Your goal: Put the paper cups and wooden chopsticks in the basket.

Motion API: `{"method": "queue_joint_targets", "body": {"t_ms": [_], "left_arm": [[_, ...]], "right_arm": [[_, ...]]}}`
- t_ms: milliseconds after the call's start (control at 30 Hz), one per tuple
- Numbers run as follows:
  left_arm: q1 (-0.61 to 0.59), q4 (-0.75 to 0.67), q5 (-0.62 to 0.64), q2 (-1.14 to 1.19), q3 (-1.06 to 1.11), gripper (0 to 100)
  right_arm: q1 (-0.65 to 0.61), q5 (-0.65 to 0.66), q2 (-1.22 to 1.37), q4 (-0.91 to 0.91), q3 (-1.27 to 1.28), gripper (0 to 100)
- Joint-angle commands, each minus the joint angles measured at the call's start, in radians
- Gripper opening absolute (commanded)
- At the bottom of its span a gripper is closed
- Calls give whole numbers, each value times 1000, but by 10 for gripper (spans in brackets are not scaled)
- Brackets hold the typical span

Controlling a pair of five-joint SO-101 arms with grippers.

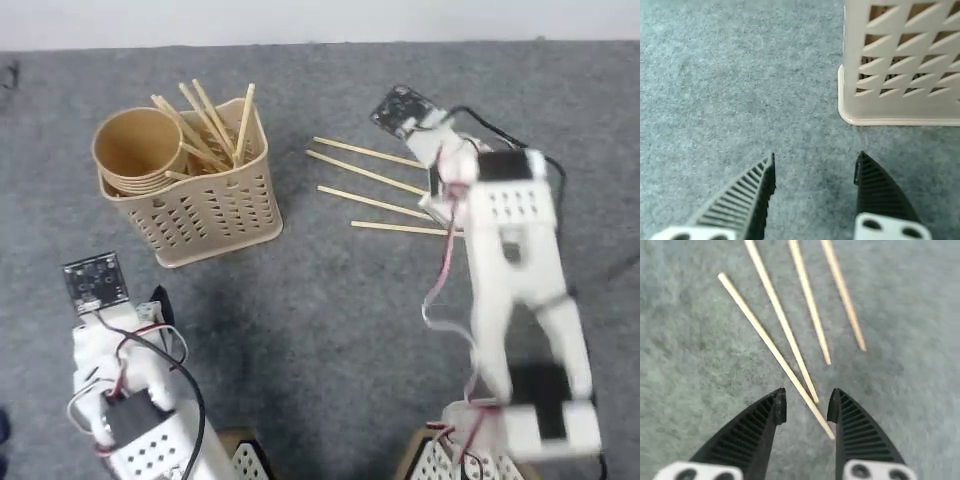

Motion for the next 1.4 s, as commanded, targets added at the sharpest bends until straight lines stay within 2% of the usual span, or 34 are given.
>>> {"method": "queue_joint_targets", "body": {"t_ms": [0, 133, 267, 667, 767, 833, 1067, 1133, 1367], "left_arm": [[46, 9, -9, -58, 10, 239], [87, 20, -11, -87, 22, 239], [87, 21, -11, -92, 24, 239], [87, 18, -11, -92, 24, 239], [87, 18, -11, -92, 25, 239], [87, 18, -11, -92, 25, 239], [87, 18, -11, -92, 25, 239], [87, 18, -11, -92, 25, 239], [87, 20, -11, -92, 25, 239]], "right_arm": [[-7, 89, 165, 10, -138, 147], [-12, 186, 357, 12, -215, 146], [-7, 264, 533, 10, -319, 101], [-5, 273, 777, 13, -540, 128], [-5, 307, 796, 28, -540, 74], [-5, 324, 797, 67, -542, 36], [12, 427, 720, 157, -543, 4], [16, 419, 654, 156, -543, 8], [-41, 221, 265, 163, -543, 6]]}}
